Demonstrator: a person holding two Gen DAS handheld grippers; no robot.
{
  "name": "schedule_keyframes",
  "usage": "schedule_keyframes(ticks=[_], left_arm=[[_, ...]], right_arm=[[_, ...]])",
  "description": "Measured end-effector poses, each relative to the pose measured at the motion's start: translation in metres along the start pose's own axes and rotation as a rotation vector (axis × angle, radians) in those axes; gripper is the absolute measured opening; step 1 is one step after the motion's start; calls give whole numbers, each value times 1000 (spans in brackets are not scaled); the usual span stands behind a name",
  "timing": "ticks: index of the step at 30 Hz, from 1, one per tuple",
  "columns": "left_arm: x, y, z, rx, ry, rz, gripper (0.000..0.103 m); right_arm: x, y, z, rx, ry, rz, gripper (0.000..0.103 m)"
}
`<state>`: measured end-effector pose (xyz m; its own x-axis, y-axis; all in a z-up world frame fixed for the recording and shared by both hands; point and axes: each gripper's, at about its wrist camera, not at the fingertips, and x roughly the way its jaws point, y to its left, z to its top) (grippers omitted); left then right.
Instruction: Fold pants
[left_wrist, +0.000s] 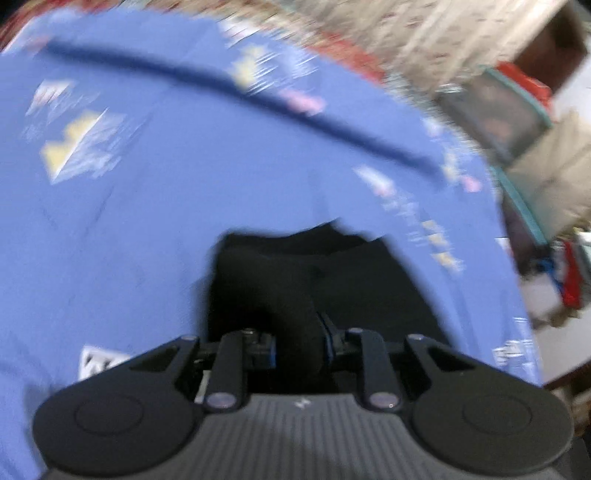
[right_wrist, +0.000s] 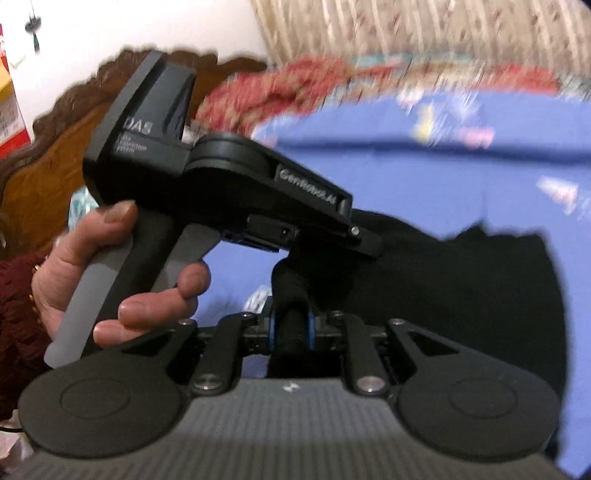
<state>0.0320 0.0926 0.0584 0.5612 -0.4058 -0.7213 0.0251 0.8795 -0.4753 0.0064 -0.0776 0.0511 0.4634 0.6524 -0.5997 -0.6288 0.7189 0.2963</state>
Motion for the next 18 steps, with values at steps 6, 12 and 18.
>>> schedule_keyframes(ticks=[6, 12, 18], left_arm=[[9, 22, -8, -94, -9, -7, 47], [-24, 26, -23, -89, -87, -51, 56], [-27, 7, -60, 58, -43, 7, 56]], right_arm=[[-31, -3, -1, 16, -3, 161, 50], [-97, -47, -6, 134, -158, 14, 43], [-73, -90, -42, 237, 72, -145, 27]])
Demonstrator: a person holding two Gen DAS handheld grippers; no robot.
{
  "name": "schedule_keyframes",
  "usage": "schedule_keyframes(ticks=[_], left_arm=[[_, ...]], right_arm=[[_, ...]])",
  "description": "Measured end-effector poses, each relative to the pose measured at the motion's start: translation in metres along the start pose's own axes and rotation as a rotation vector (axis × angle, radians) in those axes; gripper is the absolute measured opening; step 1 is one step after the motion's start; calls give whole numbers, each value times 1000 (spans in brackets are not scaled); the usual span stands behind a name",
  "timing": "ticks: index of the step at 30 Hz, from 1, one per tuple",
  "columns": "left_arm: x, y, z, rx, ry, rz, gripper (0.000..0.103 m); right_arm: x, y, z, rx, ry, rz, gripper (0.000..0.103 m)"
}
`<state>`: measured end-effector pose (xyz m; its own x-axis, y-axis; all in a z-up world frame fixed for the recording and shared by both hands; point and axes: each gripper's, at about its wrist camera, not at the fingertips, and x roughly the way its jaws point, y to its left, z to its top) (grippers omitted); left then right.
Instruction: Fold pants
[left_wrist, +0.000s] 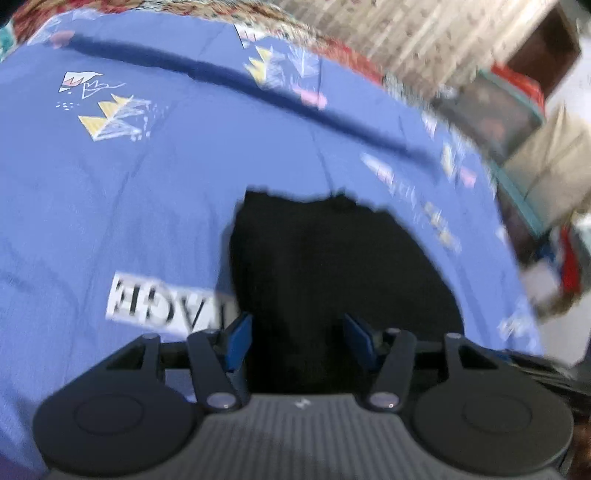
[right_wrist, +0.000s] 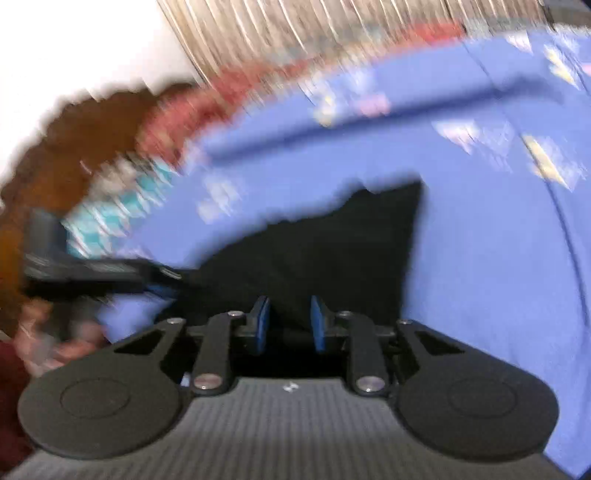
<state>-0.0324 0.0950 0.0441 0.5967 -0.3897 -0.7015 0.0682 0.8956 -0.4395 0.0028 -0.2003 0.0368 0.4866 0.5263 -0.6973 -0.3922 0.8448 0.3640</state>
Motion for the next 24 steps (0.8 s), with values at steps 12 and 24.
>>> schedule_keyframes(ticks=[12, 24], left_arm=[[-41, 16, -5, -21, -99, 19, 94], [48, 29, 11, -205, 76, -167, 103]], right_arm=[[-30, -21, -5, 124, -76, 185, 59], [55, -52, 27, 257, -40, 238, 97]])
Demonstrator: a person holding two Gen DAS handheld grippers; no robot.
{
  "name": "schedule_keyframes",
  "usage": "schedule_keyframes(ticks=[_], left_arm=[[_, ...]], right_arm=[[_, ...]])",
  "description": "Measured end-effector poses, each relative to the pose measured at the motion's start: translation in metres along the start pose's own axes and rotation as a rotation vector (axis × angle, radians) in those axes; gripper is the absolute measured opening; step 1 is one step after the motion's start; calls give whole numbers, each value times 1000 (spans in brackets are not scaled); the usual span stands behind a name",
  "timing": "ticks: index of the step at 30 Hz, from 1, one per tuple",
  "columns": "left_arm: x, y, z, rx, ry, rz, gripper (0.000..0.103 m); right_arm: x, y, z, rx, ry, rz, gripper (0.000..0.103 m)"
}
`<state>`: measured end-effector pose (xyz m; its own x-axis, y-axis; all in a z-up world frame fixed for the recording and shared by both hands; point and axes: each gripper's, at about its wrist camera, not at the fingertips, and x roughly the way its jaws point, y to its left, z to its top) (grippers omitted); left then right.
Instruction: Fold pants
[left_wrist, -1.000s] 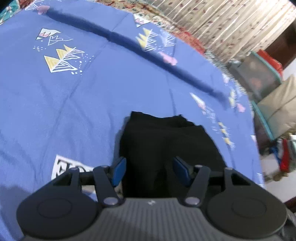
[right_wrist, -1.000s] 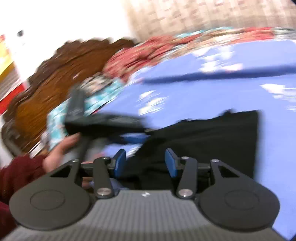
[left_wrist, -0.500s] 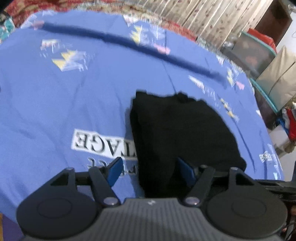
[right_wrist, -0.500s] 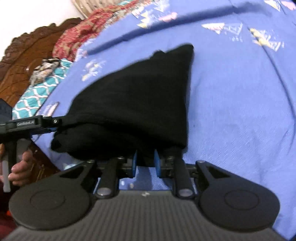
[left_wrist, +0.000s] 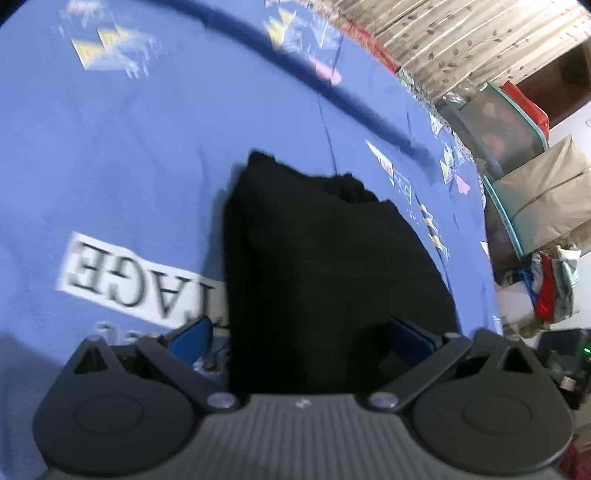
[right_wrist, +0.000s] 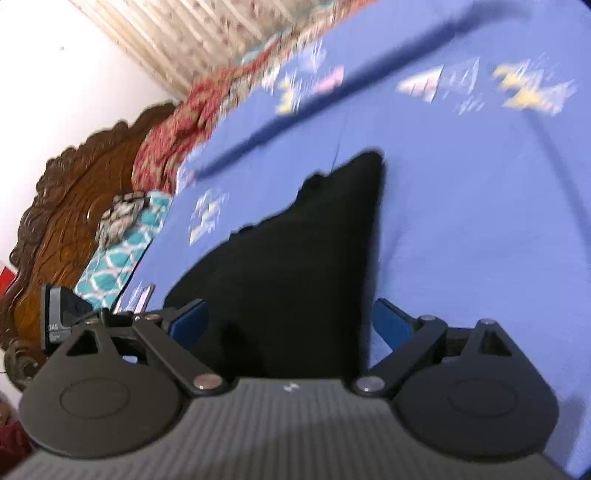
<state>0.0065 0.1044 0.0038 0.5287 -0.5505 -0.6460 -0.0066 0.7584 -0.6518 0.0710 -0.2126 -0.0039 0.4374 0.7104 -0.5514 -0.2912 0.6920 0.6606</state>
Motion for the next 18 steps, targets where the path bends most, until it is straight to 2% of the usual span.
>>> schedule_keyframes(ticks=[3, 4, 5, 6, 7, 8, 10, 14, 15, 18], left_arm=[[17, -1, 4, 11, -48, -6, 99], [20, -4, 8, 10, -50, -6, 72], [21, -7, 13, -9, -34, -14, 54], [20, -11, 19, -29, -27, -8, 50], [17, -17, 27, -22, -32, -17, 41], [12, -24, 35, 2, -50, -30, 37], [-3, -44, 58, 67, -119, -54, 37], [-22, -90, 110, 234, -281, -95, 39], [-22, -101, 123, 288, -317, -91, 40], [-4, -125, 156, 381, -382, -67, 44]], right_arm=[[14, -6, -4, 96, 65, 84, 97], [8, 2, -5, 76, 61, 70, 87], [6, 14, -2, 42, 67, 55, 63], [3, 28, 0, 6, 53, 22, 62], [1, 40, 7, -46, 33, 21, 56], [-4, 52, 12, -100, 7, 30, 53], [-18, 75, 27, -212, -79, 30, 52], [-39, 102, 73, -350, -278, 43, 51], [-43, 107, 86, -396, -331, 37, 51], [-41, 100, 118, -448, -402, 18, 52]])
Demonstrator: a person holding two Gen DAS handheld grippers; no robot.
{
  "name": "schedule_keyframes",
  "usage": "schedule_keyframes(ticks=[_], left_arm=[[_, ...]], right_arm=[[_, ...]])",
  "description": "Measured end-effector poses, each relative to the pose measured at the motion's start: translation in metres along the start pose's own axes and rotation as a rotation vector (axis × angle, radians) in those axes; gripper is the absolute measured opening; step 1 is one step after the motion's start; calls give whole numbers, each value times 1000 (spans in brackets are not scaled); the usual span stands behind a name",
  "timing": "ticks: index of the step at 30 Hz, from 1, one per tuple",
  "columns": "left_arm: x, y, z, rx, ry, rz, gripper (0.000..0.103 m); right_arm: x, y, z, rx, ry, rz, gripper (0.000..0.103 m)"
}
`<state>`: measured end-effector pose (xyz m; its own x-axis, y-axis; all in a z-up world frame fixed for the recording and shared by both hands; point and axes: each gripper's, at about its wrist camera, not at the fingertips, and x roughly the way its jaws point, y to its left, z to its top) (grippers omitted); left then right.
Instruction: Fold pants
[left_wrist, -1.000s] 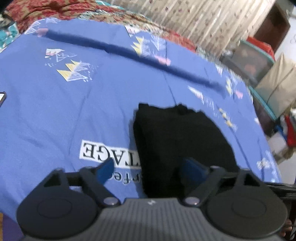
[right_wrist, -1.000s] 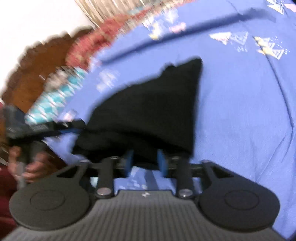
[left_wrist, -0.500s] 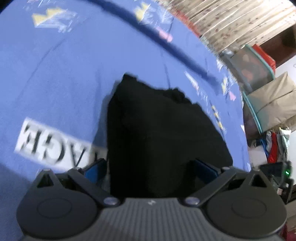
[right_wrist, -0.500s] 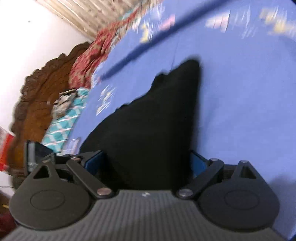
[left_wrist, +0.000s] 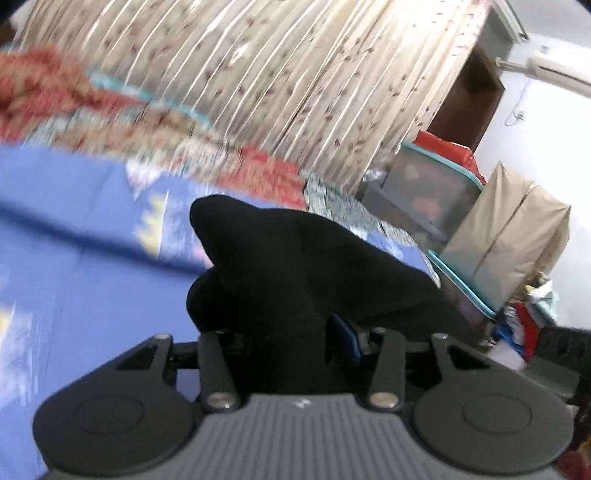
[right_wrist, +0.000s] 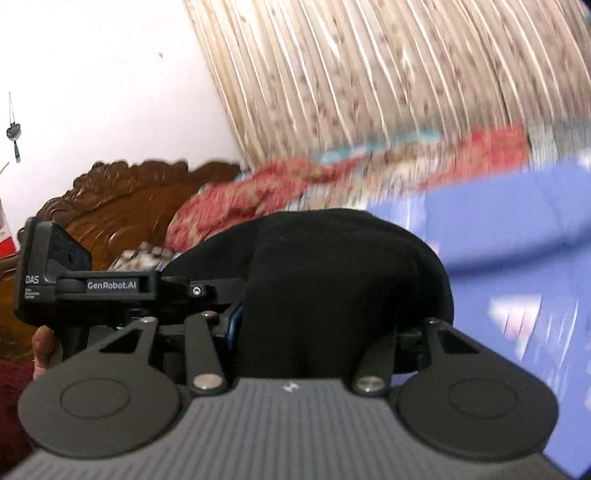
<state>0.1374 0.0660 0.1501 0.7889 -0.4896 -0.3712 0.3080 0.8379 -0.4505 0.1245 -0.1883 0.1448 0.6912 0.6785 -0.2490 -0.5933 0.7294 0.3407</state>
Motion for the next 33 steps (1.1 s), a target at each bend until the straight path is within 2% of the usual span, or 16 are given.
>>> schedule_keyframes(ticks=[2, 5, 9, 10, 11, 12, 15, 17, 18, 20, 23, 29, 33], left_arm=[[33, 6, 8, 19, 8, 27, 45], [86, 31, -2, -10, 90, 105, 46], [161, 71, -43, -67, 259, 312, 46], [168, 76, -50, -85, 260, 328, 51], [172, 78, -53, -99, 247, 339, 56], [173, 75, -54, -98, 236, 355, 57], [174, 62, -51, -40, 259, 393, 58], [161, 51, -45, -31, 257, 406, 56], [153, 46, -39, -37, 243, 414, 54], [128, 42, -31, -66, 200, 436, 55], [92, 37, -35, -129, 204, 451, 55], [21, -10, -84, -57, 253, 527, 57], [-13, -37, -124, -43, 317, 552, 58]], right_arm=[[23, -25, 3, 11, 2, -30, 53], [65, -68, -13, 83, 78, -91, 53], [122, -122, -56, 232, 254, -237, 54], [126, -135, -65, 319, 257, -256, 62], [124, -148, -71, 434, 244, -233, 66], [122, -155, -72, 501, 234, -222, 67], [117, -142, -63, 429, 252, -254, 69], [109, -134, -54, 401, 250, -297, 80], [95, -127, -49, 390, 227, -315, 80], [68, -122, -50, 376, 183, -337, 83], [23, -105, -59, 380, 143, -349, 83], [-39, -46, -91, 373, 191, -382, 83], [-66, -13, -118, 371, 233, -401, 84]])
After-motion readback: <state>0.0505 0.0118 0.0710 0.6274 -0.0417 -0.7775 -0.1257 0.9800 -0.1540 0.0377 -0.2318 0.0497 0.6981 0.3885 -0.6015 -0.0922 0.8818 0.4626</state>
